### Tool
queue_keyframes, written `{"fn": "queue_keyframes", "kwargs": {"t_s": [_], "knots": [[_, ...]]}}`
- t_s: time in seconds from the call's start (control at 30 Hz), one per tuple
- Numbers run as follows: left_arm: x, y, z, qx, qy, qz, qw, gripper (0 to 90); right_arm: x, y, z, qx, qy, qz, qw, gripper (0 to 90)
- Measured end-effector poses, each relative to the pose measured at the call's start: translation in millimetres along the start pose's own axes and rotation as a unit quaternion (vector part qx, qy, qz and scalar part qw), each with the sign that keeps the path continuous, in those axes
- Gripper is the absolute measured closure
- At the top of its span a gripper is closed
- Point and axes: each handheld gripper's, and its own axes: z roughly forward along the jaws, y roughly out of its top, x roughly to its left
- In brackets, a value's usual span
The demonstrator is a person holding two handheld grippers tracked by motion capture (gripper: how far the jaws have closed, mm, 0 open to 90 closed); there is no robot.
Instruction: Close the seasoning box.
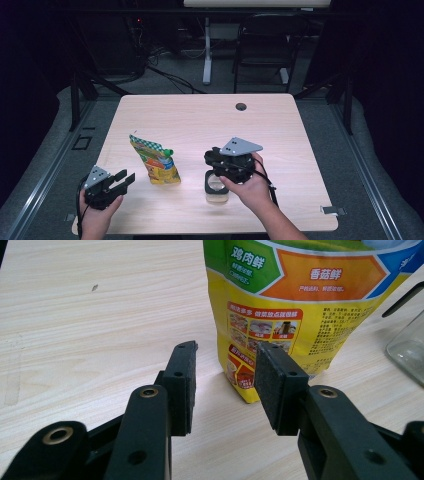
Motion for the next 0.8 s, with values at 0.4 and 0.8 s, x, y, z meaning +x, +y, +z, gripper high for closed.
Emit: {"fn": "queue_keyframes", "kwargs": {"t_s": [0.4, 0.8], "knots": [[4.1, -0.7, -1.9, 0.001, 0.003, -0.005, 1.0000, 61.0, 20.1, 27.5, 32.7, 0.005, 0.042, -0.011, 0.9991, 57.2], [7.1, -1.2, -1.9, 0.001, 0.004, -0.006, 1.0000, 61.2, 35.8, 35.4, 68.4, 0.024, 0.080, -0.011, 0.9964, 55.9]]}}
